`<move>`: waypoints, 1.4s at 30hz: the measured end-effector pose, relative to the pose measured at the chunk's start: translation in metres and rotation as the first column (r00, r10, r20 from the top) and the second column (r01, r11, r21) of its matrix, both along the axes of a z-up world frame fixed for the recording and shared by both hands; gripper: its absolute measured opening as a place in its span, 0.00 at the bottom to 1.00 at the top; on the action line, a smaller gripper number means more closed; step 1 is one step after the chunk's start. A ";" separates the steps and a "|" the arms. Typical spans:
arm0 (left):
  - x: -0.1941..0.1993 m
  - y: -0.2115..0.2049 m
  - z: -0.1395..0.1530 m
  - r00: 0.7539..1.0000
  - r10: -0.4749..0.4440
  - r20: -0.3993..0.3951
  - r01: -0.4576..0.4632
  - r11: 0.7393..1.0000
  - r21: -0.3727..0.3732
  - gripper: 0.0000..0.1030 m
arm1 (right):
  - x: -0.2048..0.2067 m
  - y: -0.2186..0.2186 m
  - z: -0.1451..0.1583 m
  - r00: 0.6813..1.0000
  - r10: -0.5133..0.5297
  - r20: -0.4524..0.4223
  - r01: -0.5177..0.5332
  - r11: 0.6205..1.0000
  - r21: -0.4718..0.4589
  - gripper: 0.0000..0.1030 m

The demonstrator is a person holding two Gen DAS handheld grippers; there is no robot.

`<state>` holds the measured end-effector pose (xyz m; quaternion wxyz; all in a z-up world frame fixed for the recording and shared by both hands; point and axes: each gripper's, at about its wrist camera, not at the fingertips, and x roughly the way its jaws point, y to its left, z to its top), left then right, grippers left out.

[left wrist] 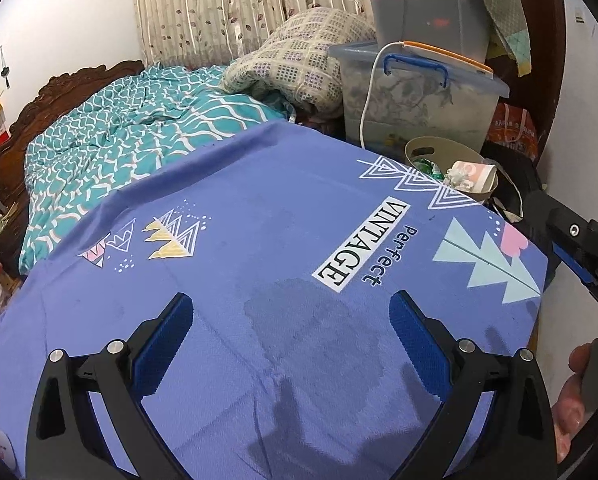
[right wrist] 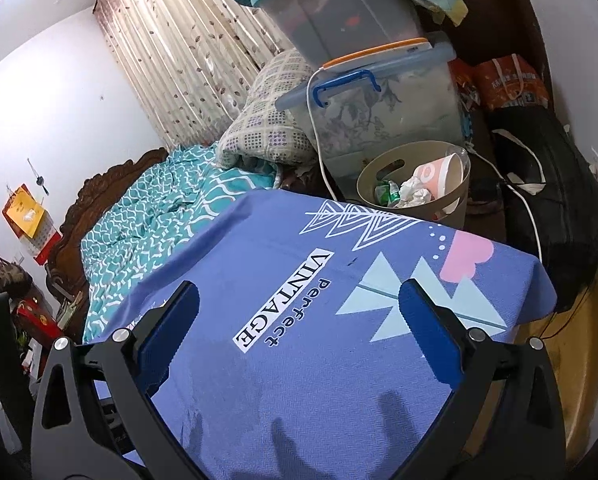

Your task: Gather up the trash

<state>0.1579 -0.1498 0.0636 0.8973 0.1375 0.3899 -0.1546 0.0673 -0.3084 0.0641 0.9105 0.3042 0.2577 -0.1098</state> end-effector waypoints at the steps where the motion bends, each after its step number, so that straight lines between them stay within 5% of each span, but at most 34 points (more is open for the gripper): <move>1: 0.000 0.000 0.000 1.000 0.003 -0.004 -0.003 1.000 0.002 0.92 | 0.000 -0.002 -0.001 1.000 -0.001 -0.004 0.001 1.000 0.008 0.96; 42: 0.004 -0.009 -0.003 0.997 0.031 -0.073 -0.030 0.999 0.015 0.92 | -0.002 -0.012 -0.007 1.000 -0.003 -0.004 0.003 0.999 0.043 0.96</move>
